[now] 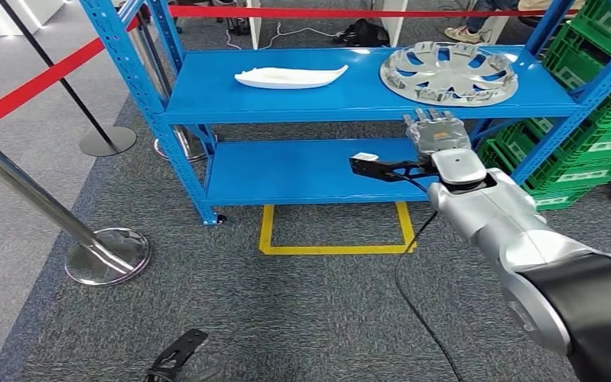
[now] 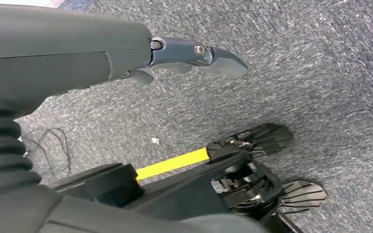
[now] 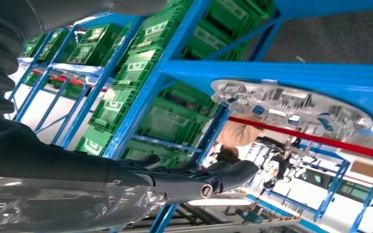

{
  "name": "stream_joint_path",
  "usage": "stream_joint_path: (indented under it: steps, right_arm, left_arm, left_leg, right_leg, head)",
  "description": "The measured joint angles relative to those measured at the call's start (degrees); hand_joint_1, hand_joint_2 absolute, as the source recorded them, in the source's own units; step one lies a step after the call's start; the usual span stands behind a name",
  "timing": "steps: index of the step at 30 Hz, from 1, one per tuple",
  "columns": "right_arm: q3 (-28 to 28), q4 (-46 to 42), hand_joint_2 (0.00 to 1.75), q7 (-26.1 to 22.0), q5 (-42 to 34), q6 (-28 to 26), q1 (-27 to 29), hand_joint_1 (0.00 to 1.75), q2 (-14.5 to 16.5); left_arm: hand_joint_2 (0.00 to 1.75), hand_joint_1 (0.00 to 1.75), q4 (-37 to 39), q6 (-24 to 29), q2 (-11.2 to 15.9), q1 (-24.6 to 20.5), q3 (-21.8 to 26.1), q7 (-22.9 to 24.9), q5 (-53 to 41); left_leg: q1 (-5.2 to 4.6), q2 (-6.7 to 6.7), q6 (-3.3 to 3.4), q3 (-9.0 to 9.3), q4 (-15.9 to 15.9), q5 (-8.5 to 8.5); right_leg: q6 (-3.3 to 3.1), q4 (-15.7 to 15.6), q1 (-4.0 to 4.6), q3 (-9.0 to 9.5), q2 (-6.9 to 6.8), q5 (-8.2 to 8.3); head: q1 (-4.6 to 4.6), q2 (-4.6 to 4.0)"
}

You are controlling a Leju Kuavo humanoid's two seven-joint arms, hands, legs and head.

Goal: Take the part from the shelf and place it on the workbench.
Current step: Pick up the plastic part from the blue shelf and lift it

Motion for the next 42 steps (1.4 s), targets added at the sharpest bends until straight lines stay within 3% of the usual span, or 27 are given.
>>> stream_joint_path:
  steps: [4, 8, 15, 25, 31, 33, 35, 37, 38, 39, 40, 42]
  right_arm:
    - [-0.19, 0.00, 1.75, -0.16, -0.18, -0.04, 0.35, 0.00, -0.03]
    - [-0.61, 0.00, 0.00, -0.95, -0.75, -0.40, 0.49, 0.00, -0.04]
    - [-1.84, -0.04, 0.00, -3.57, -2.25, -2.03, 0.53, 0.00, -0.01]
    - [-4.11, -0.07, 0.00, -3.72, -4.08, -2.77, 0.54, 0.00, 0.44]
    - [-4.47, -0.07, 0.00, -3.71, -4.28, -2.77, 0.55, 0.00, 0.58]
    - [-4.58, -0.18, 0.00, -3.70, -4.35, -2.79, 0.53, 0.00, 0.64]
    - [-4.84, -0.27, 0.00, -3.68, -4.43, -2.84, 0.50, 0.00, 0.63]
    - [-5.11, -0.24, 0.00, -3.67, -4.48, -2.86, 0.82, 0.00, 0.61]
    - [-5.22, -0.22, 0.00, -3.66, -4.48, -2.86, 1.13, 0.00, 0.56]
    - [-5.32, -0.21, 0.00, -3.65, -4.49, -2.86, 1.41, 0.00, 0.51]
    - [-5.40, -0.20, 0.00, -3.63, -4.49, -2.86, 1.58, 0.00, 0.46]
    - [-5.49, -0.21, 0.00, -3.63, -4.49, -2.87, 1.58, 0.00, 0.44]
  left_arm:
    - [0.00, 0.00, 0.00, 0.10, 0.01, -0.01, 0.00, -0.12, 0.00]
    - [0.00, 0.00, 0.00, 0.27, 0.01, -0.01, 0.00, -0.13, -0.01]
    - [0.00, 0.00, 0.00, 0.85, 0.05, -0.16, 0.00, -0.27, -0.33]
    - [0.00, 0.00, 0.00, 0.99, 0.30, -0.24, 0.00, -0.28, -0.50]
    - [0.00, 0.00, 0.00, 1.05, 0.40, -0.26, 0.00, -0.28, -0.53]
    - [0.00, 0.00, 0.00, 1.11, 0.39, -0.31, 0.00, -0.28, -0.57]
    - [0.00, 0.00, 0.00, 1.13, 0.32, -0.42, 0.00, -0.28, -0.65]
    - [0.00, 0.00, 0.00, 1.13, 0.27, -0.49, 0.00, -0.28, -0.69]
    - [0.00, 0.00, 0.00, 1.12, 0.24, -0.48, 0.00, -0.28, -0.70]
    - [0.00, 0.00, 0.00, 1.12, 0.24, -0.45, 0.00, -0.28, -0.70]
    - [0.00, 0.00, 0.00, 1.12, 0.22, -0.43, -0.01, -0.28, -0.70]
    - [0.00, 0.00, 0.00, 1.12, 0.25, -0.45, -0.02, -0.28, -0.70]
  left_leg:
    - [0.00, 0.00, 0.00, 0.00, 0.00, 0.00]
    - [0.00, 0.00, 0.00, 0.00, 0.00, 0.00]
    - [0.00, 0.00, 0.05, -0.04, 0.00, 0.03]
    - [-0.37, -0.01, 0.24, -0.16, 0.09, 0.02]
    - [-0.79, -0.02, 1.07, -0.65, 0.16, 0.09]
    - [-0.48, 0.06, 1.56, -0.40, -0.48, 0.47]
    - [-0.15, 0.22, 1.87, -0.09, -0.99, 0.70]
    - [-0.14, 0.38, 1.99, -0.06, -1.00, 0.61]
    - [-0.12, 0.43, 1.98, -0.01, -0.99, 0.55]
    - [-0.07, 0.48, 1.89, 0.07, -0.96, 0.45]
    - [0.02, 0.54, 1.69, 0.20, -0.88, 0.31]
    - [0.15, 0.77, 1.03, 0.49, -0.49, -0.24]
  right_leg:
    - [0.00, 0.00, 0.00, 0.00, 0.00, 0.00]
    - [0.00, 0.00, 0.00, 0.00, 0.00, 0.00]
    - [0.02, 0.01, 0.00, 0.01, -0.02, 0.01]
    - [0.26, -0.04, -0.35, -0.06, -0.06, 0.15]
    - [0.95, -0.34, -0.74, -0.31, -0.14, 0.47]
    - [1.32, 0.02, -0.75, -0.74, 0.17, 0.05]
    - [1.53, 4.60, -0.71, -3.17, 0.86, -2.30]
    - [1.64, 12.76, -0.69, -7.51, 1.28, -5.25]
    - [1.67, 15.64, -0.72, -9.29, 1.30, -5.71]
    - [1.68, 16.36, -0.75, -10.12, 1.28, -5.04]
    - [1.69, 14.73, -0.79, -9.81, 1.21, -3.31]
    - [1.91, 7.21, -0.68, -6.87, -0.12, 1.10]
  head:
    - [-0.01, 0.00]
    - [0.00, 0.00]
    - [0.00, 0.00]
    - [-0.01, 0.00]
    - [-0.03, 0.00]
    - [0.04, 0.00]
    - [0.34, 0.00]
    - [0.61, 0.00]
    - [0.67, 0.00]
    - [0.73, 0.00]
    - [0.78, 0.00]
    - [0.84, 0.00]
